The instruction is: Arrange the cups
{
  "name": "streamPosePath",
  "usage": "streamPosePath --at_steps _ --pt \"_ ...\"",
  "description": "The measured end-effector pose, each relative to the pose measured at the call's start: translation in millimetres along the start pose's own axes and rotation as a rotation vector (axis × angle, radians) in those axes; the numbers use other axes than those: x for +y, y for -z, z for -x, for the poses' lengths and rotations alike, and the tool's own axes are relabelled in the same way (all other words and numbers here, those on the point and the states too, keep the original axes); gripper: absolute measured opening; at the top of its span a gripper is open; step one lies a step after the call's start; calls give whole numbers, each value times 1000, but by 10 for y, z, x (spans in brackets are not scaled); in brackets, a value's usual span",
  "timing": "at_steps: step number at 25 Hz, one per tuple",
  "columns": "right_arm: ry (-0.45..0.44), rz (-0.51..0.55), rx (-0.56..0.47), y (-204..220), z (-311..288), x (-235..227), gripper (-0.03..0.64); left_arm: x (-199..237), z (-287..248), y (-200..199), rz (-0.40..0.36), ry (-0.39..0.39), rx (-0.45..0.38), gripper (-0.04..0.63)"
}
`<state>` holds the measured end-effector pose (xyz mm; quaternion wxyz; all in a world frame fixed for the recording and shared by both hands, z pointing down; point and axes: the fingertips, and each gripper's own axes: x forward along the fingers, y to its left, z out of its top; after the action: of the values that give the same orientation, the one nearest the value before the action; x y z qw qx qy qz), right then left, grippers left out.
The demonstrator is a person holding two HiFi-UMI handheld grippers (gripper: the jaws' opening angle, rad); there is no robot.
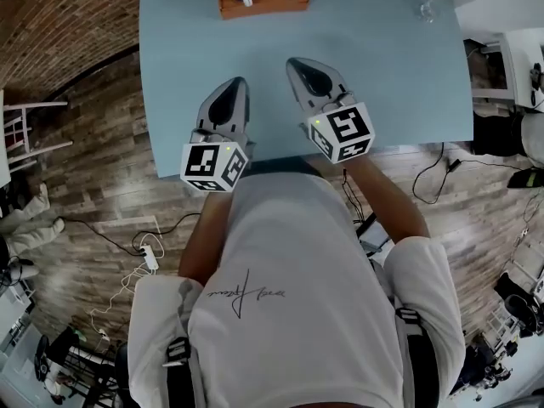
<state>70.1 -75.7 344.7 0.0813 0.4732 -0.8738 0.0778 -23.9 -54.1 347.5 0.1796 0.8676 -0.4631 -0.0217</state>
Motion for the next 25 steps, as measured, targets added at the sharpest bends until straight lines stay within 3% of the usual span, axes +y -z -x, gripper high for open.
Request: streamPosePath --at_steps 6,14,25 --pt "27 -50 -24 -102 340 -71 20 -161 85 -67 -1 16 -7 8" --pt "26 -34 -33 -259 723 -67 20 -393 160 -97 -28 62 -5 8" --pt "7 -32 -36 -307 704 5 18 -399 150 -175 -33 66 -14 8"
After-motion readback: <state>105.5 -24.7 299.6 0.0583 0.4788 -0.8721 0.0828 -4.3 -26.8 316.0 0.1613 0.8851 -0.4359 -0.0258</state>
